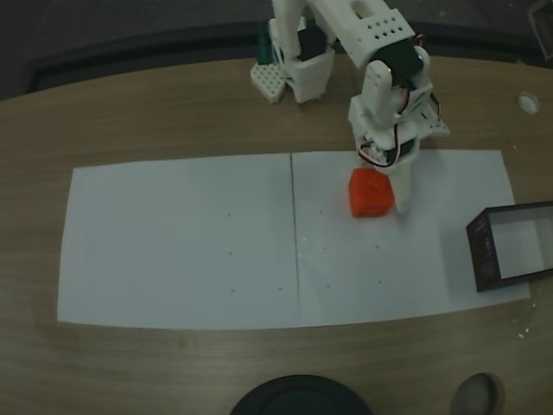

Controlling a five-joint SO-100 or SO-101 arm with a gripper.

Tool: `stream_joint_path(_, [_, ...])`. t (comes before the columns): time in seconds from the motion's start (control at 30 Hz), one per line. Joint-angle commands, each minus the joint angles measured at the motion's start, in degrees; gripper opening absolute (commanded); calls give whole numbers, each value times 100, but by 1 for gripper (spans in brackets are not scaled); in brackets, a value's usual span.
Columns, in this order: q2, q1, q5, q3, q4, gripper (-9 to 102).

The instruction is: Grab a orange square and put it in the box.

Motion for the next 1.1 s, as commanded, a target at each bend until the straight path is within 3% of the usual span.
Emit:
stream_joint_path(0.0, [44,0,-26,-26,-26,37])
stream_joint_path(0.43, [44,-9,-114,79,-53,32])
stream_joint_path(0.6, [44,-9,-193,562,-404,41])
stream_joint_path(0.77, [44,-9,-193,659,-554,41])
stream_joint_path(0.87, [44,-9,-439,659,-589,35])
stream_joint_path(1.07, [44,-9,-580,668,-589,12])
